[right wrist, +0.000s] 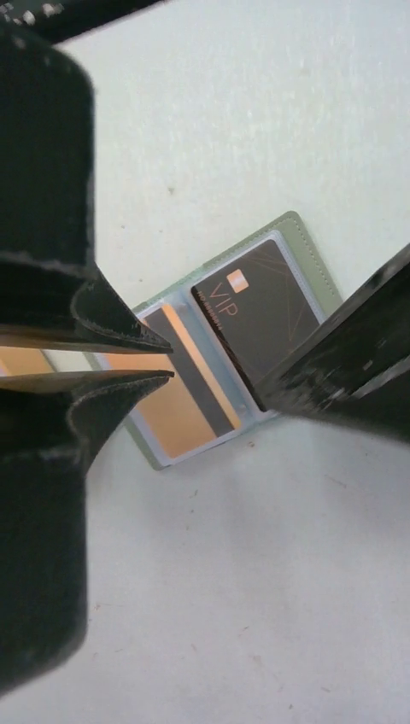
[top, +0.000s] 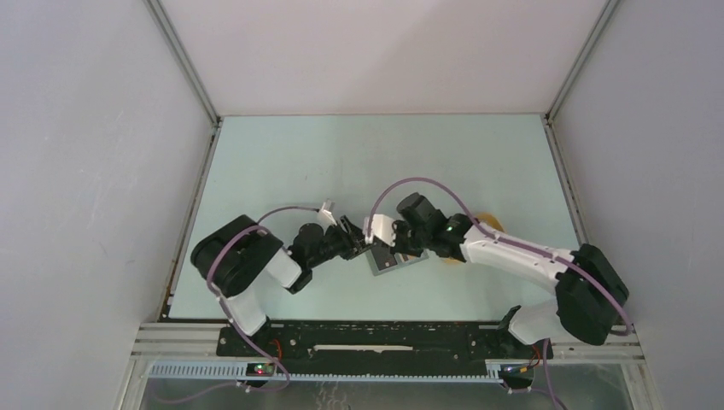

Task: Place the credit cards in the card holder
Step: Insert the credit card into the card holder, then close the card holder at the center of the board.

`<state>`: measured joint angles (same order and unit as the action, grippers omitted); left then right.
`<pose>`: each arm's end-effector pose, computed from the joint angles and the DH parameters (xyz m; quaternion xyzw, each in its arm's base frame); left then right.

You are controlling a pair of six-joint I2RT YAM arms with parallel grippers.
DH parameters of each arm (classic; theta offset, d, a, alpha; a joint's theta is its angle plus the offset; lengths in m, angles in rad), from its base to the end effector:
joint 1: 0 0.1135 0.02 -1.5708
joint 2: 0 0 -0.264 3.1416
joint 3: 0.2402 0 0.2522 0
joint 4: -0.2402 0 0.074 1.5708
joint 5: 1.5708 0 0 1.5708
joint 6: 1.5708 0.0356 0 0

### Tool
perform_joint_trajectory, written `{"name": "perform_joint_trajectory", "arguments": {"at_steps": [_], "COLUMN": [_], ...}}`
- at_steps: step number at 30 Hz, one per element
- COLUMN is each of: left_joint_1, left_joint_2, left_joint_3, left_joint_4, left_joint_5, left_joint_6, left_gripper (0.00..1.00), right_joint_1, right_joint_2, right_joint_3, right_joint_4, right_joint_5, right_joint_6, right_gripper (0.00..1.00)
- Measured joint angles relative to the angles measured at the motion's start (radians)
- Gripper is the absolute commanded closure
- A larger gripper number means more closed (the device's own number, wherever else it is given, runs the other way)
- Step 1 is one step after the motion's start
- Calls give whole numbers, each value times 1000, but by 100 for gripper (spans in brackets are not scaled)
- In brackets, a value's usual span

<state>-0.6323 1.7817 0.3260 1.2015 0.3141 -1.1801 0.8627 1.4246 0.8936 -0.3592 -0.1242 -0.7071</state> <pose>0.2092 -0.1669 0.1081 -0.1192 0.7781 -0.5519 0.2753 0.1865 0.2246 0.2174 -0.6796 0.6510 0.0842 0.3276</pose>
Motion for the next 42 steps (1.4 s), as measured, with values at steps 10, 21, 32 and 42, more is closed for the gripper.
{"name": "perform_joint_trajectory", "arguments": {"at_steps": [10, 21, 32, 42], "left_joint_1": [-29, -198, -192, -176], "left_joint_2": [-441, -1059, -1435, -1307], "left_joint_3": [-144, -129, -179, -307], "left_joint_4": [-276, -977, -1204, -1009], "left_joint_5": [-165, -609, -739, -519], "left_joint_6": [214, 489, 516, 355], "left_gripper": [47, 38, 0, 8], "right_joint_1": [-298, -543, -589, -586], "right_joint_2": [-33, 201, 393, 444], "right_joint_3": [147, 223, 298, 328], "right_joint_4": [-214, -293, -345, -414], "right_joint_5": [-373, -422, -379, -436], "right_joint_6": [119, 314, 330, 320], "right_gripper": [11, 17, 51, 92]}}
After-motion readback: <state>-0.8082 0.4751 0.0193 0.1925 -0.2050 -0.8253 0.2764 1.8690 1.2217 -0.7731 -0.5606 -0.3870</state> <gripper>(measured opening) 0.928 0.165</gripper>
